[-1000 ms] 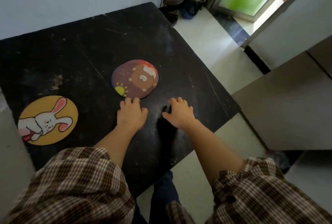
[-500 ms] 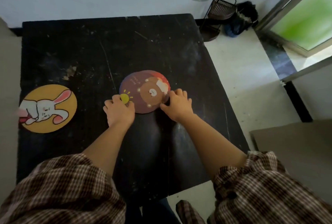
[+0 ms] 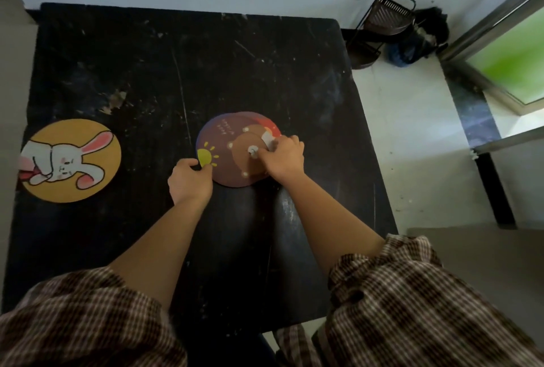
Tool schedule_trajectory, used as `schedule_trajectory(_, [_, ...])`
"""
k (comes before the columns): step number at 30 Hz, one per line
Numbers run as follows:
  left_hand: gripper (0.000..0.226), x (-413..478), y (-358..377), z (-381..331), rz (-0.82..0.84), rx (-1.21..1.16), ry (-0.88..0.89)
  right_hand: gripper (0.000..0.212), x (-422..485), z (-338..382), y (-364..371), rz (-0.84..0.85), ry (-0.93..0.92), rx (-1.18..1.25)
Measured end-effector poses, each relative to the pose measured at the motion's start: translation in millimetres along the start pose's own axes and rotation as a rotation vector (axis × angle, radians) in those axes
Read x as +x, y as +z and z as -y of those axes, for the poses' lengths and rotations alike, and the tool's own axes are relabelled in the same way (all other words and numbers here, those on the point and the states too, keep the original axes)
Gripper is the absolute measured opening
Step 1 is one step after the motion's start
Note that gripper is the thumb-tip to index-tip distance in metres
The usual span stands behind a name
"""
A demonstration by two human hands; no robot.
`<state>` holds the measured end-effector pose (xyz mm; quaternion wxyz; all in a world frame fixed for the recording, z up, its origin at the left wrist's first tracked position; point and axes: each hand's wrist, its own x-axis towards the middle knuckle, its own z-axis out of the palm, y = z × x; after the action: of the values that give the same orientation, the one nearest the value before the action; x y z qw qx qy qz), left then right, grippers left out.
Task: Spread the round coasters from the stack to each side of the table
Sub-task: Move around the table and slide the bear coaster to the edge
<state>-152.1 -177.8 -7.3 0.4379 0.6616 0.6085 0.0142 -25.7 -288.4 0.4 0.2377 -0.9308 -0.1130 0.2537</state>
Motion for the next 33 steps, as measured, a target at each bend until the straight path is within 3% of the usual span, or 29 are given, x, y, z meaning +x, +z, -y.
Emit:
schedule_trajectory(5, [0.042, 0.9, -0.8, 4.0, 0.002, -0.081, -0.046, 0.048, 5.5, 8.4, 5.4, -0.035, 0.152, 0.221])
schedule_trajectory(12, [0.030, -0.9, -4.5, 5.9, 0.031, -0.266, -0.082, 0.008, 2.0, 7.7, -4.0, -0.004, 0.146, 0.378])
schedule_trajectory(15, [0.025, -5.6, -12.0, 10.9, 0.075, -0.303, -0.080, 0.016, -15.7, -1.0, -10.3, 0.052, 0.175, 0.469])
schedule_trajectory(25, [0.014, -40.3, -39.4, 48.6, 0.330, -0.280, 0.021, 0.016, -105.6, -50.3, -14.6, 0.271, 0.297, 0.763])
schedule_trajectory(33, [0.036, -68.9, -40.8, 86.0, 0.570, -0.320, -0.052, 0.011, -176.2, -96.8, 0.5, 0.406, 0.436, 0.823])
